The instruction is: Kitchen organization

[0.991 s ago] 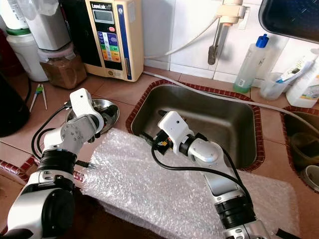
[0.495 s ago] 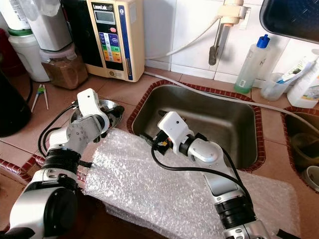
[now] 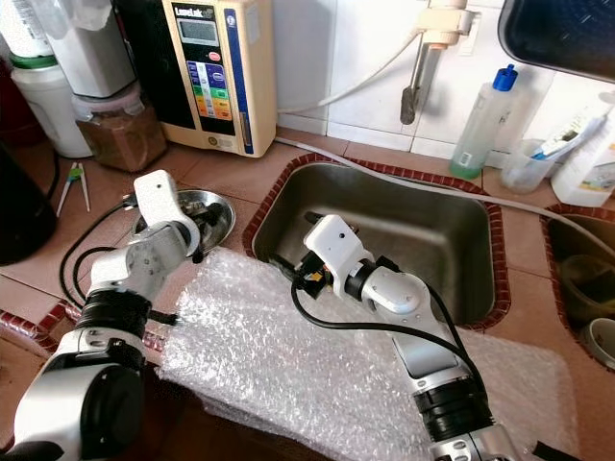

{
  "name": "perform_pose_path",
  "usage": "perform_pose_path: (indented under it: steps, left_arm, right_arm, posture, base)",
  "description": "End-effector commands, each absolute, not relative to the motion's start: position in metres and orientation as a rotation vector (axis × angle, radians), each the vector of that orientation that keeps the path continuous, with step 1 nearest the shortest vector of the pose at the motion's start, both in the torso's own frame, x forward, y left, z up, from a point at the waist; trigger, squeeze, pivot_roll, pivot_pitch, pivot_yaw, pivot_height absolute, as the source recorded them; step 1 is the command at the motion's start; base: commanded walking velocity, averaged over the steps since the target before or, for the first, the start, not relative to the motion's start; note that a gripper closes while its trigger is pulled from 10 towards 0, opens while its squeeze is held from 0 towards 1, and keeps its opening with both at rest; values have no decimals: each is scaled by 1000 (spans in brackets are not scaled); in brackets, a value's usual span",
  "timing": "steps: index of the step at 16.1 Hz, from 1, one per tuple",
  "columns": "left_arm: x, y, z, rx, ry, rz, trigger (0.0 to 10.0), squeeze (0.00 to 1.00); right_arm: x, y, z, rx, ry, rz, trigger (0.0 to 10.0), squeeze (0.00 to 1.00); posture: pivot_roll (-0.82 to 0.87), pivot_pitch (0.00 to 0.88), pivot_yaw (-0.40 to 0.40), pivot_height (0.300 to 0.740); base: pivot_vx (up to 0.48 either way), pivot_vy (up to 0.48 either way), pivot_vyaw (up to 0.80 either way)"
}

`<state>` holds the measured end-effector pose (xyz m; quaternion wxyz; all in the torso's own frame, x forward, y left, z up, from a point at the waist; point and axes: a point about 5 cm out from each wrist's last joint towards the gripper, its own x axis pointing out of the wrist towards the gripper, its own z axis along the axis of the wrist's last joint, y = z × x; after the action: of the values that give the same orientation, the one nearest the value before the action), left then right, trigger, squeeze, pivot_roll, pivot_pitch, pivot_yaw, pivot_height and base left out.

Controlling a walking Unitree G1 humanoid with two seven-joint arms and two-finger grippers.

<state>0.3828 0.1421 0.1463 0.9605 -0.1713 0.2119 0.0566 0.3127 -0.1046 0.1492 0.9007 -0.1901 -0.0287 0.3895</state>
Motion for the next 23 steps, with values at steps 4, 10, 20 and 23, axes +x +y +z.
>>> perform_pose_path:
  steps: [4, 10, 20, 23]
  left_arm:
    - [385, 150, 164, -257, 336, 136, 10000, 0]
    - [387, 143, 160, -269, 404, 39, 10000, 0]
    - [380, 122, 150, -324, 483, 42, 10000, 0]
    - [379, 121, 150, -335, 487, 70, 10000, 0]
  right_arm:
    - [314, -103, 150, -398, -69, 802, 10000, 0]
    - [315, -103, 151, -397, -75, 794, 10000, 0]
    - [315, -103, 148, -395, -66, 794, 10000, 0]
    - [315, -104, 149, -395, -66, 797, 10000, 0]
  posture:
    - [-47, 0, 39, 740]
    - [-49, 0, 48, 740]
    - [-47, 0, 50, 740]
    - [-45, 0, 48, 740]
  base:
    - [0, 0, 0]
    - [0, 0, 0]
    - [0, 0, 0]
    - [0, 0, 0]
